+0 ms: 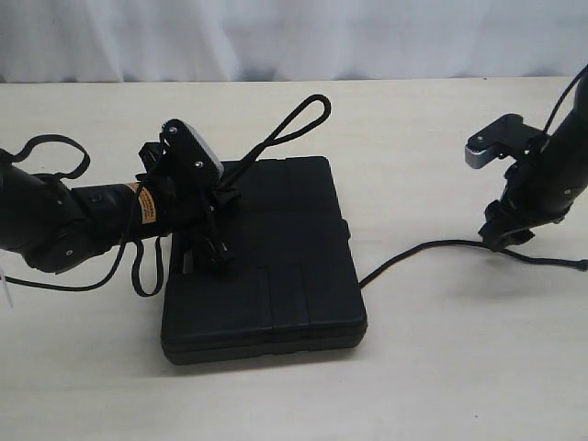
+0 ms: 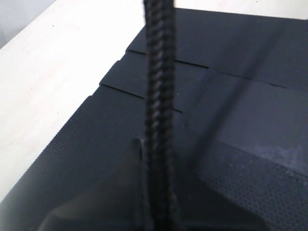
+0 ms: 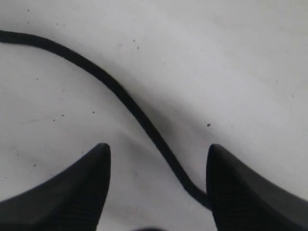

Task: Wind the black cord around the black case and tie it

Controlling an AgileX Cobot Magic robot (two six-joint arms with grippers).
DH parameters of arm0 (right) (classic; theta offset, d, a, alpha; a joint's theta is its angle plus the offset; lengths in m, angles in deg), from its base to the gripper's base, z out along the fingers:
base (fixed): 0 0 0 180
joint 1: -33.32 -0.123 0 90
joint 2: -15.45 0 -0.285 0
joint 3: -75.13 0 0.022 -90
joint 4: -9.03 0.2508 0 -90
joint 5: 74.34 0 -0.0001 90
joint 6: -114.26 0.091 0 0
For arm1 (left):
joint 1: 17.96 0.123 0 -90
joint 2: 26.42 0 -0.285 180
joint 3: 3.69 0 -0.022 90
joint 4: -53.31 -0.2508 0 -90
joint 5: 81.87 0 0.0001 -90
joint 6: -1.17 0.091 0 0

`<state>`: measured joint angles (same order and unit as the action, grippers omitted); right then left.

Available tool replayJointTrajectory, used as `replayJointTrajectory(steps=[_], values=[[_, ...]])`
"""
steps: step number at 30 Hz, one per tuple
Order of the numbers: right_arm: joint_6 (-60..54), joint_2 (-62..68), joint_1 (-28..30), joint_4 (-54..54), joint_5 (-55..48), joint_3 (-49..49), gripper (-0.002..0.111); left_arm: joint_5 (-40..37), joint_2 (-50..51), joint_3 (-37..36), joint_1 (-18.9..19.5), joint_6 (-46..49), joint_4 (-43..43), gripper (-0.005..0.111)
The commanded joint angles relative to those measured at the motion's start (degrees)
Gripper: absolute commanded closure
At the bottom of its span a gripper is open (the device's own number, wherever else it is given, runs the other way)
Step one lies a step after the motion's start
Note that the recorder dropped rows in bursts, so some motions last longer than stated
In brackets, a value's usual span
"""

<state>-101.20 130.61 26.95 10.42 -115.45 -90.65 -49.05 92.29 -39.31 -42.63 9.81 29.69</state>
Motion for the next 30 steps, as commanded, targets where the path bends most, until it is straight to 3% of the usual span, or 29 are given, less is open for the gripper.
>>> replayJointTrajectory(steps=[1,6,11,15,21,24,30], values=[[-2.7,2.5,-0.4,-0.4,3.1,-0.1,0.055,-1.2,0.5,-0.2,0.0,-0.5,0.3,0.107],[-2.7,5.1,-0.4,-0.8,2.2,-0.2,0.07,-1.2,0.5,-0.2,0.0,-0.5,0.3,0.107],[-2.9,6.7,-0.4,-1.0,2.0,-0.2,0.074,-1.2,0.5,-0.2,0.0,-0.5,0.3,0.107],[1.2,6.1,-0.5,-1.0,1.8,-0.5,0.104,-1.0,0.5,-0.2,0.0,-0.5,0.3,0.107],[13.6,3.9,-0.5,3.4,-6.6,-5.2,0.104,-0.7,0.5,-0.2,0.0,1.5,0.3,0.107],[15.7,2.3,-0.3,10.2,-11.8,-7.5,0.104,0.0,0.5,-0.2,0.0,3.5,0.3,0.107],[16.9,-0.6,-0.3,27.7,-11.6,-7.9,0.104,0.1,0.5,-0.2,0.0,5.8,0.2,0.107]])
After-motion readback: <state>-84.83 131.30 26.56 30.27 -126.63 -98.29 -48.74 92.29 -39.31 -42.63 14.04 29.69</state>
